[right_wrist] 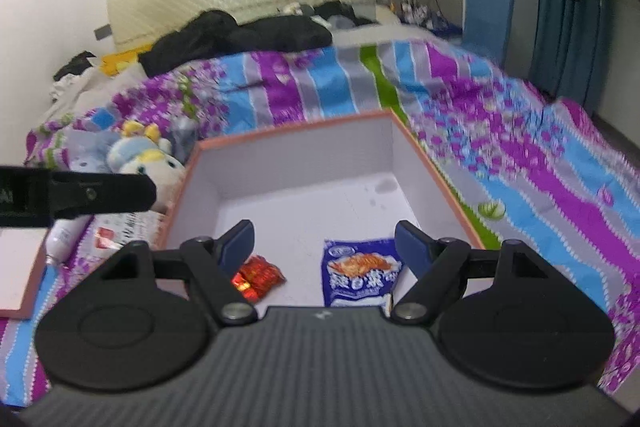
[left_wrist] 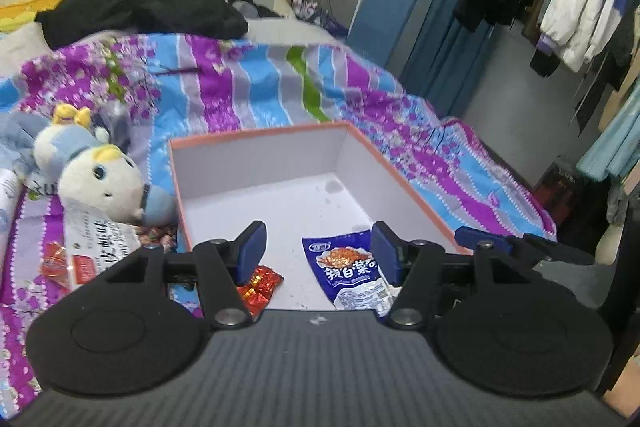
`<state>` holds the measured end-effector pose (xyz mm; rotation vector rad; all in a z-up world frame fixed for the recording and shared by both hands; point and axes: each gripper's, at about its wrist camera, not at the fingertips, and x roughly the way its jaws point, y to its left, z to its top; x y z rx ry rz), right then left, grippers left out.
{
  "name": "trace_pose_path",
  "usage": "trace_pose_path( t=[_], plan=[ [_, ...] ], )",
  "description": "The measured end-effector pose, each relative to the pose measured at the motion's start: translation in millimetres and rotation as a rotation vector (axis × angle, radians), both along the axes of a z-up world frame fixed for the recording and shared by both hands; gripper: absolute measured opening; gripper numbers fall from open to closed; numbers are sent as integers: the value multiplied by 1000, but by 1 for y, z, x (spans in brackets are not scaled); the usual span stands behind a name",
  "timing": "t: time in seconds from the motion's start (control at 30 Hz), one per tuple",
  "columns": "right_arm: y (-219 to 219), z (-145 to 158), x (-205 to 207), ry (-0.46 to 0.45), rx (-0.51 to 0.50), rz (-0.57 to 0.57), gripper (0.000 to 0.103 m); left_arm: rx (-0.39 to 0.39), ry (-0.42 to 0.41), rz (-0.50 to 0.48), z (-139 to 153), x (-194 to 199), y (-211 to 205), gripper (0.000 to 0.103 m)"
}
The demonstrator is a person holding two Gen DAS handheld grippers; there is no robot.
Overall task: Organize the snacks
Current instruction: 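Withdraw both grippers from the shoebox back toward the snack pile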
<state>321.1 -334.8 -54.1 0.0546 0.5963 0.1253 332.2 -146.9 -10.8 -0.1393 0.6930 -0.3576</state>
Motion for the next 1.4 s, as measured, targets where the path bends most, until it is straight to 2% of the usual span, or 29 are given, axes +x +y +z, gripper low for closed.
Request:
trace_pose_path(
  t=[0.17,0.37,0.67,0.9,1.2,1.4],
  plan=[
    [14,28,-24,-64,2,18,79,-16,-59,20,26,-35,17,64],
    [37,46,-55,-114,11,51,79,-33,-110,55,48,-77,49,64],
    [63,41,-99,-144,51,77,79,-1,-142,88,52,-127,88,66],
    [84,19,-129,-132,53,112,79,-27,-109,122,31,-161,111,68],
    [106,-12,-155,-138,61,171,79,-46,-58,178,-17,-193,139,68],
    [110,-45,-179,-101,84,187,79,-101,-9,231,-51,-211,162,68]
  ],
)
